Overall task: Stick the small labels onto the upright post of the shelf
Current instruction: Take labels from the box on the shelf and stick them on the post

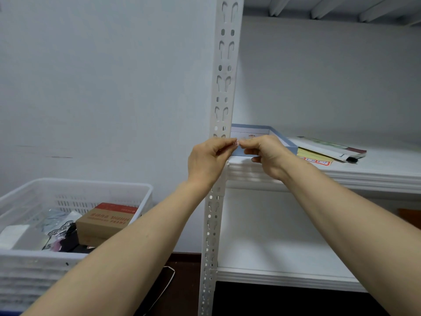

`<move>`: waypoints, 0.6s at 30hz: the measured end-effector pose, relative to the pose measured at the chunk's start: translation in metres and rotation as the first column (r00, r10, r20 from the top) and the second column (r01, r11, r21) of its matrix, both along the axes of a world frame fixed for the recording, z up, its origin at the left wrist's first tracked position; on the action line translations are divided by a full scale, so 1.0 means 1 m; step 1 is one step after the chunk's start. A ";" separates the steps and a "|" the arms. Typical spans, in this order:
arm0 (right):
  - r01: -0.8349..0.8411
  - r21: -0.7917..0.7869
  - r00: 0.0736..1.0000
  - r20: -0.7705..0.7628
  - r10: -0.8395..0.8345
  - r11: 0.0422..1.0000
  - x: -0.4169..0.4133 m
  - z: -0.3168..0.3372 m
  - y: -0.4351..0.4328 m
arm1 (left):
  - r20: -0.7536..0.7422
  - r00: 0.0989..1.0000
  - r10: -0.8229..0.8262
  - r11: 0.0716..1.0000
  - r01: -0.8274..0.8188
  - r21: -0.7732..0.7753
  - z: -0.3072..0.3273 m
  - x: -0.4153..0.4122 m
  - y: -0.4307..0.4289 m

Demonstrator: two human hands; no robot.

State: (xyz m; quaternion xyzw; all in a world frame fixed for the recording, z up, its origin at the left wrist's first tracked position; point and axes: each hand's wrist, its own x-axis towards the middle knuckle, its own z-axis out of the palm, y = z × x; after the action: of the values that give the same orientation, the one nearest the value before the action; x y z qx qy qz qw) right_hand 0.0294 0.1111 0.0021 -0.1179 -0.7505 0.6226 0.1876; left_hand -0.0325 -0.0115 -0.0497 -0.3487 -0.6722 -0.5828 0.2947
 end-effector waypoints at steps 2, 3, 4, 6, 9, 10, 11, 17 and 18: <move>-0.021 -0.015 0.999 0.034 0.022 1.000 0.000 0.000 0.001 | -0.032 0.999 0.026 0.999 -0.027 -0.024 0.000 -0.001 0.000; -0.037 -0.024 0.998 0.051 0.038 0.999 0.000 0.000 0.001 | -0.048 0.998 0.040 0.998 -0.042 -0.043 0.000 -0.001 -0.001; -0.050 -0.033 0.996 0.067 0.052 0.998 0.000 0.000 0.001 | -0.058 0.997 0.051 0.997 -0.054 -0.061 0.000 -0.001 -0.001; -0.062 -0.044 0.993 0.093 0.066 0.997 0.001 0.000 0.002 | -0.082 0.995 0.062 0.994 -0.070 -0.088 0.001 0.000 -0.003; -0.079 -0.057 0.989 0.119 0.085 0.995 0.003 0.001 0.002 | -0.110 0.989 0.095 0.987 -0.108 -0.123 0.002 0.001 -0.003; -0.085 -0.066 0.988 0.126 0.093 0.994 0.003 0.002 0.003 | -0.112 0.989 0.098 0.985 -0.113 -0.130 0.002 0.000 -0.002; -0.091 -0.078 0.986 0.131 0.101 0.993 0.004 0.002 0.003 | -0.113 0.989 0.096 0.984 -0.111 -0.137 0.002 0.000 -0.002; -0.111 -0.088 0.985 0.122 0.121 0.990 0.007 0.002 0.004 | -0.036 0.998 0.045 0.981 -0.051 -0.190 0.006 0.004 -0.001; -0.079 -0.054 0.992 0.095 0.084 0.995 0.007 0.002 0.004 | 0.005 0.999 0.042 0.979 -0.040 -0.198 0.007 0.004 -0.001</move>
State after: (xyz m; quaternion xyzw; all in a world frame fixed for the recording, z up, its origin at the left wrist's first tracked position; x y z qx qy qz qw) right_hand 0.0366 0.1149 0.0042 -0.1217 -0.7472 0.6418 0.1223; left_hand -0.0283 -0.0127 -0.0432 -0.3593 -0.7353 -0.5087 0.2674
